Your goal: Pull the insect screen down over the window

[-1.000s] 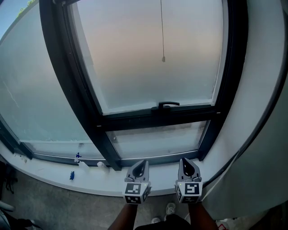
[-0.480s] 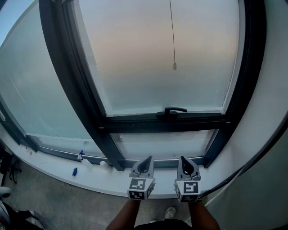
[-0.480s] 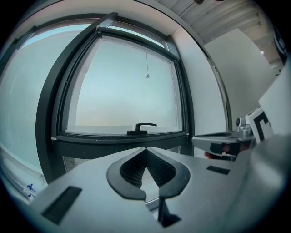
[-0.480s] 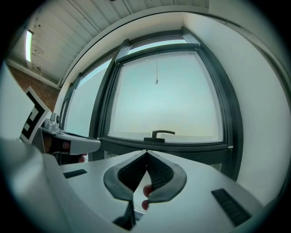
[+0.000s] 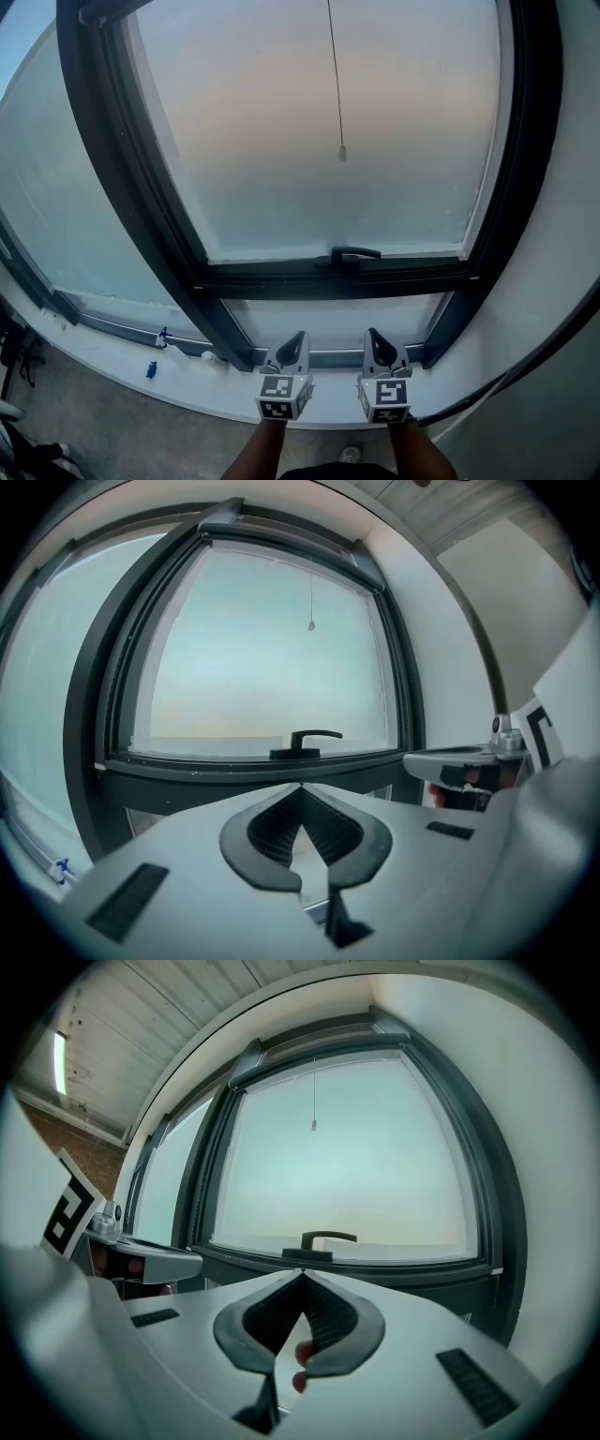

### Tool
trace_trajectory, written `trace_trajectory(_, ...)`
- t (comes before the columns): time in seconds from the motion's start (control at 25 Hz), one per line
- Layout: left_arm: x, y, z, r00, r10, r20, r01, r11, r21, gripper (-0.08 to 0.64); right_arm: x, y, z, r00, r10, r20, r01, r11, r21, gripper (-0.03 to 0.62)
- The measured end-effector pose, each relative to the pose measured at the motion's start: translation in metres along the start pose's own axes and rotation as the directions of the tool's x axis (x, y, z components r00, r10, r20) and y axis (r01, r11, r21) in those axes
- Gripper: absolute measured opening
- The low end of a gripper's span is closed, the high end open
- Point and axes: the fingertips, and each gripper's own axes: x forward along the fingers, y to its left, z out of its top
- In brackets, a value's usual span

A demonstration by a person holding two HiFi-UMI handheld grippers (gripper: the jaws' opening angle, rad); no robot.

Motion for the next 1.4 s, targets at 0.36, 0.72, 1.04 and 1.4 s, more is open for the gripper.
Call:
trace_trajectory(0.36,0.025,-0.005,0.006,0.999,0.042,0.022,-0.041,0.999,-0.015,-0.006,0.026,-0.021,-0.003,0.999,0.048,-0.005,-0.048,0.999,0.008,0.003)
trace_trajectory(0.72,0.041,0.001,0.022,0.998,0.035,0.044,-0.035,0.999,0.008,-0.006,0.043,-0.028,0.003,0.999,0.033,-0.009,-0.033,0.999,0.015,0.003)
trace_trajectory(1.04,0.055,0.009,0.053,0.994,0.004,0.108,-0.009,0.999,0.043,-0.006,0.056,-0.027,0.023,0.999,0.013,0.029,-0.013,1.0,-0.018,0.003)
trace_trajectory(1.4,0.071,0.022,0.105,0.976,-0.02,0.216,-0.001,0.995,0.096,-0.006,0.069,-0.031,0.077,0.988,-0.014,0.152,0.006,0.999,0.054,0.003)
